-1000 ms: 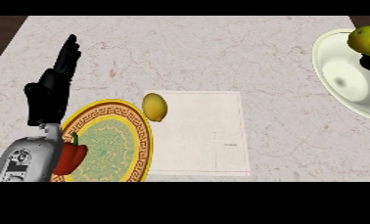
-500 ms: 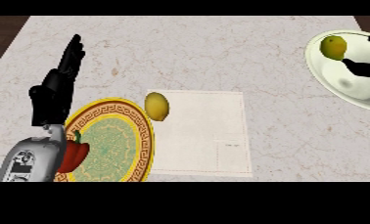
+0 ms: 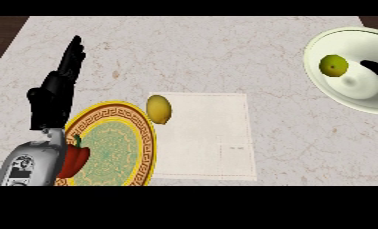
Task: Pick the pear from the placemat and place it in the bowl
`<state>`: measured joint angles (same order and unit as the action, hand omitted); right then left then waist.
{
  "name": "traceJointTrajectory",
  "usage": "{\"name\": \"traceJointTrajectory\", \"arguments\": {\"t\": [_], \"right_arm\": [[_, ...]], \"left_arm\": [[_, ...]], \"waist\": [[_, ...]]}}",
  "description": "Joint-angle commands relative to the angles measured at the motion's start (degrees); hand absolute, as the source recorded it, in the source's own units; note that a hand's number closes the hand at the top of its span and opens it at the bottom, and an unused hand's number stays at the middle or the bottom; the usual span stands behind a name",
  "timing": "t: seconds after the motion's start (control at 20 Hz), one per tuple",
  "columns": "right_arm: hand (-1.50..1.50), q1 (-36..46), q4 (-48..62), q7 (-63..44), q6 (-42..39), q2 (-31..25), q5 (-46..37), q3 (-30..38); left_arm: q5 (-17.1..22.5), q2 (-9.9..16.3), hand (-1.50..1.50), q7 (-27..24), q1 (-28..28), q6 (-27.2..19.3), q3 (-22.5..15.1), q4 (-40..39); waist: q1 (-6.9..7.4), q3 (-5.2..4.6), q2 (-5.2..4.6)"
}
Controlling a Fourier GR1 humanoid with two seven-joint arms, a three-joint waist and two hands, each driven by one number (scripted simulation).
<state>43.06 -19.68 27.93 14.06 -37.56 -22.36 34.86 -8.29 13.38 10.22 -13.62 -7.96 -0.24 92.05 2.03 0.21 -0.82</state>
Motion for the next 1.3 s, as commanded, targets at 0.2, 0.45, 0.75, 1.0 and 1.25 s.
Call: {"name": "traceJointTrajectory", "arguments": {"t": [0.2,0.45,0.75,1.0,1.25], "right_arm": [[-1.5,-3.3,2.9,5.0,-12.2,-6.3,7.4,5.1],[-1.5,-12.6,0.7,9.8,-23.5,-8.9,12.4,7.4],[-1.5,-20.4,-1.4,14.2,-32.7,-10.0,16.1,7.6],[-1.5,-27.0,-10.0,13.9,-34.6,-6.4,19.1,6.3],[-1.5,-31.6,-16.6,10.9,-36.5,-5.5,23.8,6.4]], "left_arm": [[0.1,0.9,0.0,-2.3,-0.6,0.5,2.8,-3.0],[-2.0,-1.0,0.0,0.4,1.4,-1.4,1.1,0.2],[-1.9,-0.5,0.0,1.2,2.6,0.3,1.5,1.6],[-3.0,-2.0,0.0,2.5,3.2,-0.4,0.9,4.7],[-1.7,-1.9,0.0,-1.5,-0.4,1.1,3.6,-2.5]], "waist": [[-1.47,-0.12,0.43],[-2.41,-0.15,0.88],[-2.1,-0.16,0.85],[-2.42,-0.24,1.0],[-2.4,-0.24,0.89]]}}
